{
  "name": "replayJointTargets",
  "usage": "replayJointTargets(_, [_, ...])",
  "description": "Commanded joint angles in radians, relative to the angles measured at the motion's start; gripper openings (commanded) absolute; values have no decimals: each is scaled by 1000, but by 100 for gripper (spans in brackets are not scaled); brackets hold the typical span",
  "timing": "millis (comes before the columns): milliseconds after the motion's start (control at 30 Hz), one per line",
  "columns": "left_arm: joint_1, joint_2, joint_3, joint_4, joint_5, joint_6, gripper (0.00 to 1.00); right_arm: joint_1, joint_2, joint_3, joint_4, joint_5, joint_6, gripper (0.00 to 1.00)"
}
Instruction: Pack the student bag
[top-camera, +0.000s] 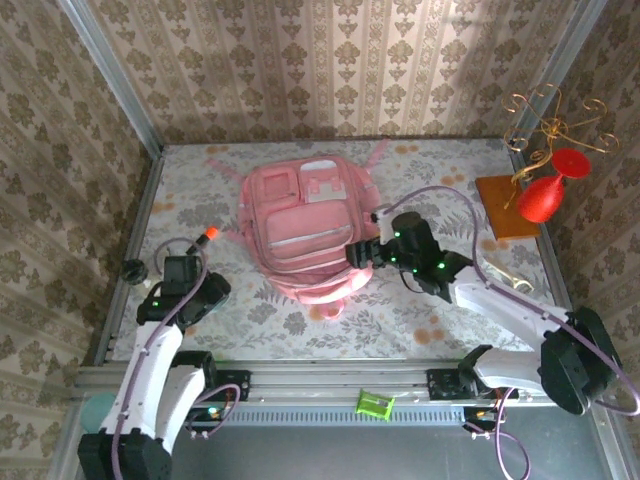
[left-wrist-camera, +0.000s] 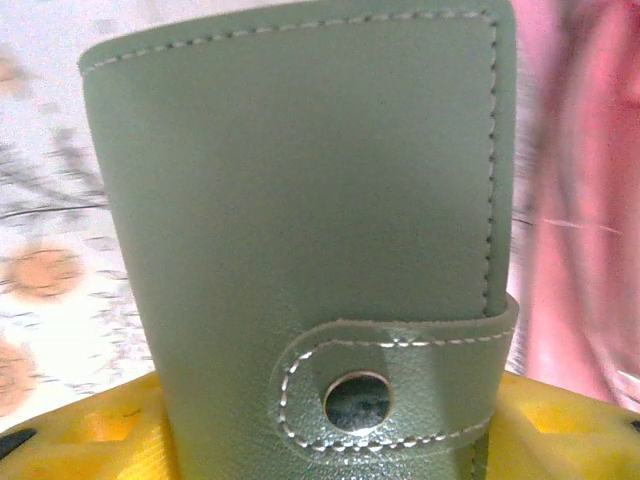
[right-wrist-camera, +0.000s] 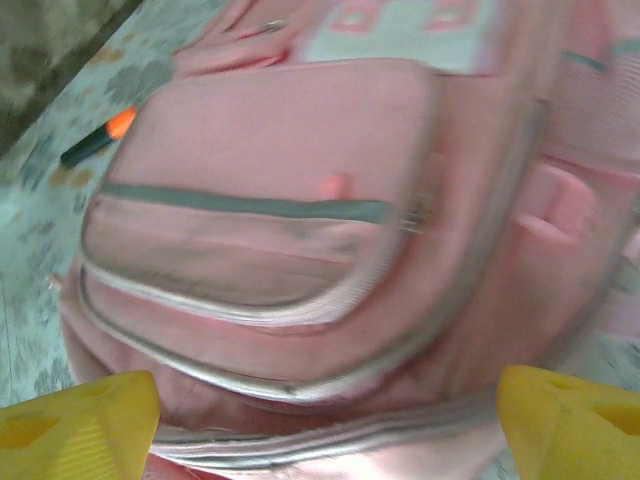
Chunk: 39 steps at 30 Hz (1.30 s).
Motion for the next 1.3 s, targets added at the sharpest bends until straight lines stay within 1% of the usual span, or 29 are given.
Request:
replayJointTargets(0, [-68, 22, 90, 7, 85, 78, 51, 55, 70, 55, -4, 52, -358, 89])
replayJointTargets(67, [-109, 57, 144, -12, 96, 132, 51, 94, 110, 77, -12, 94, -556, 89])
replayJointTargets(133, [-131, 78, 182, -29, 96, 180, 51, 121, 144, 88, -17, 132, -722, 90])
replayJointTargets(200, [-136, 82, 203, -29, 110, 209, 51, 129, 188, 107, -19, 186, -823, 91])
replayJointTargets(267, [-137, 82, 209, -20, 131, 227, 51, 128, 222, 147, -51, 188, -896, 92])
replayJointTargets(367, [-137, 82, 205, -9, 154, 244, 51, 132, 271, 200, -97, 171, -963, 94])
replayJointTargets(533, [-138, 82, 195, -3, 187, 260, 51, 136, 355, 270, -128, 157, -1016, 95])
replayJointTargets(700, [-140, 78, 194, -4, 198, 269, 51, 158, 412, 306, -111, 181, -1091, 91])
replayJointTargets(767, [-140, 77, 190, 1, 206, 269, 51, 163, 418, 310, -101, 171, -1116, 88])
replayJointTargets(833, [-140, 78, 182, 11, 210, 265, 51, 166, 430, 300, -69, 168, -1141, 82])
replayJointTargets(900, [-140, 77, 176, 21, 215, 259, 51, 173, 432, 292, -45, 189, -1169, 73])
replayJointTargets(933, [-140, 78, 173, 25, 218, 258, 51, 173, 429, 283, -22, 198, -1178, 66])
replayJointTargets(1000, [-141, 77, 168, 28, 220, 259, 51, 178, 415, 260, 28, 211, -1194, 49])
replayJointTargets(1133, [-149, 76, 161, 40, 223, 253, 51, 192, 388, 245, 77, 236, -1209, 23])
replayJointTargets(1167, [-155, 73, 160, 50, 227, 254, 51, 195, 382, 250, 75, 241, -1204, 18])
replayJointTargets(1267, [-185, 53, 149, 101, 246, 240, 51, 195, 359, 279, 60, 251, -1144, 10])
